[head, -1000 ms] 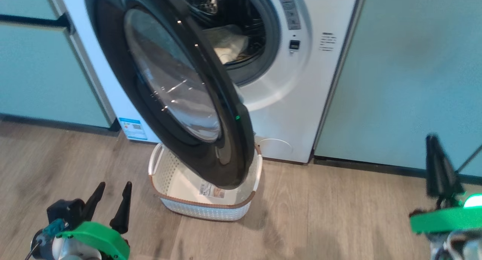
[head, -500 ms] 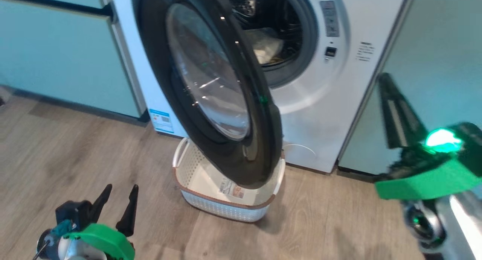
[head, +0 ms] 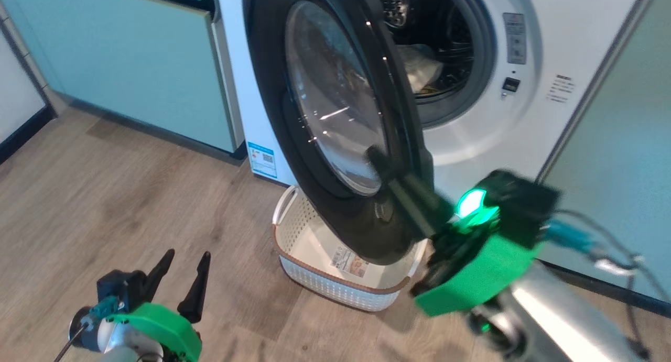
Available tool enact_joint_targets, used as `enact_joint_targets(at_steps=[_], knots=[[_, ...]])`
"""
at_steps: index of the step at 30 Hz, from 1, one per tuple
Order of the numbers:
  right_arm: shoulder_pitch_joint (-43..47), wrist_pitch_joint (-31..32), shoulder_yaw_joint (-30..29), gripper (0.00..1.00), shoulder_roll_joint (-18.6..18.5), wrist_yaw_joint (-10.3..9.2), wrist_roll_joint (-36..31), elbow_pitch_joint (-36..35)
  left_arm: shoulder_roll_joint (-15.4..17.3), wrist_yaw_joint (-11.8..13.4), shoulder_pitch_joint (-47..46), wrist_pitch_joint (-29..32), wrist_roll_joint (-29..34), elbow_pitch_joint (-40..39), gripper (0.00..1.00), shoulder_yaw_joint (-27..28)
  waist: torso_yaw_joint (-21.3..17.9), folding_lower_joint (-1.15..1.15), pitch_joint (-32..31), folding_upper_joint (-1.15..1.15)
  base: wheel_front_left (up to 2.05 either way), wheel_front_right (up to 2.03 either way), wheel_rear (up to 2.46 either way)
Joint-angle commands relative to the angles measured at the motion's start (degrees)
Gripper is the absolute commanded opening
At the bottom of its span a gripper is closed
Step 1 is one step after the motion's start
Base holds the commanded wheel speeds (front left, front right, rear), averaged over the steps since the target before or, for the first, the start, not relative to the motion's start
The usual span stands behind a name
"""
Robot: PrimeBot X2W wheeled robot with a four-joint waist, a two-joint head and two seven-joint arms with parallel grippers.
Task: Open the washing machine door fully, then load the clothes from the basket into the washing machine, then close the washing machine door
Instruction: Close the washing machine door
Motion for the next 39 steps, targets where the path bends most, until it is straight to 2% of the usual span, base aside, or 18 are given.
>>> enact_joint_targets(at_steps=[1, 7, 15, 26, 39], knots=[[-1.86, -0.37, 0.67, 0.00, 1.27, -0.16, 0.80, -0.89, 0.96, -0.07, -3.68, -0.37, 0.41, -1.39, 1.00, 2.17, 0.46, 0.00, 0.07, 0.00, 0.00, 0.00, 0.00], [-0.61, -0.37, 7.47, 0.00, 3.49, -0.16, 2.25, 4.48, 0.82, -0.07, -4.39, -0.37, 0.36, -1.30, 1.00, 1.66, 1.94, 0.00, 0.22, 0.00, 0.00, 0.00, 0.00], [3.74, -0.37, 10.31, 0.00, 5.67, -0.16, 1.06, 11.35, 0.58, -0.07, -4.52, -0.37, 0.42, -1.24, 1.00, 1.52, 2.19, 0.00, 0.47, 0.00, 0.00, 0.00, 0.00], [7.48, -0.37, 7.14, 0.00, 6.80, -0.16, -3.66, 18.36, 0.37, -0.07, -4.73, -0.37, 0.68, -1.40, 1.00, 1.09, 1.24, 0.00, 0.67, 0.00, 0.00, 0.00, 0.00], [5.90, -0.37, 3.76, 0.00, 6.87, -0.16, -2.27, 20.10, -0.36, -0.07, -5.01, -0.37, 0.66, -1.13, 1.00, 0.13, 1.08, 0.00, 1.29, 0.00, 0.00, 0.00, 0.00]])
